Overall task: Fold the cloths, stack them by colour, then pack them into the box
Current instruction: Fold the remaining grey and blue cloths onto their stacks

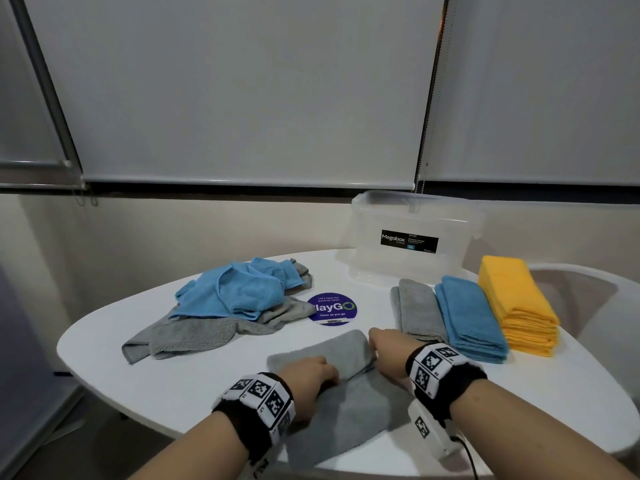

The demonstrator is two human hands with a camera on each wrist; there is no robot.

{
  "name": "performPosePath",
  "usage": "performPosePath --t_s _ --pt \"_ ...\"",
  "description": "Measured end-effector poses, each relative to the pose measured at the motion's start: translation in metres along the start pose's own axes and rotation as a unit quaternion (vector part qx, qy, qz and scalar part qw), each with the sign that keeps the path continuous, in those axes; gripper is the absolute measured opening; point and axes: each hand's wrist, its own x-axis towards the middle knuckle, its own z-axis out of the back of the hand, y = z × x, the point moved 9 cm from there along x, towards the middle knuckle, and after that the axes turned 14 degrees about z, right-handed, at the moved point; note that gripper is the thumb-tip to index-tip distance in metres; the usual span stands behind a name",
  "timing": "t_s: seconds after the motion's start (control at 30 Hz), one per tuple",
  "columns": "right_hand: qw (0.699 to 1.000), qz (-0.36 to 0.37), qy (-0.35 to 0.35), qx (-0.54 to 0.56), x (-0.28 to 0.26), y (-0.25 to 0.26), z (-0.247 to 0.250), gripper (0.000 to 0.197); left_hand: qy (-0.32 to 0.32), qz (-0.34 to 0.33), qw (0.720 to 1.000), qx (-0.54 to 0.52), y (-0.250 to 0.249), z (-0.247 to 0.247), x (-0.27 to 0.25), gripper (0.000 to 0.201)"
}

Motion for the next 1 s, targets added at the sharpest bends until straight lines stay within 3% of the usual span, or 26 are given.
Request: performPosePath --t_s 0.1,0.27,0.37,0.5,0.63,0.87,1.0 --pt "0.998 -0.016 0.012 0.063 -0.011 -0.011 -0.002 0.027 -0.035 0.002 0.999 0.025 0.004 0.011 0.002 0.038" --pt "0.985 -0.032 -0.004 0.172 -0.015 -0.021 -0.011 0.012 -0.085 0.114 0.988 0.055 0.03 0.024 0.004 0.031" --pt "0.972 -0.036 -0.039 0.229 -0.014 -0.023 -0.014 0.026 -0.078 0.139 0.987 0.03 0.038 0.026 0.001 0.026" --pt "0.98 -0.022 -0.066 0.188 -0.015 -0.018 -0.008 0.028 -0.056 0.116 0.992 -0.011 0.047 0.031 -0.003 0.011" --pt "0.981 -0.01 -0.085 0.173 -0.013 -0.016 0.003 0.034 -0.026 0.097 0.995 -0.024 0.06 0.032 -0.004 0.021" --pt "0.992 0.016 -0.074 0.099 -0.009 -0.01 0.005 0.033 -0.032 0.123 0.991 -0.038 0.065 0.028 0.005 0.017" --pt "0.988 -0.012 -0.076 0.137 -0.009 -0.013 -0.005 0.032 -0.04 0.131 0.989 -0.054 0.067 0.03 0.006 0.017"
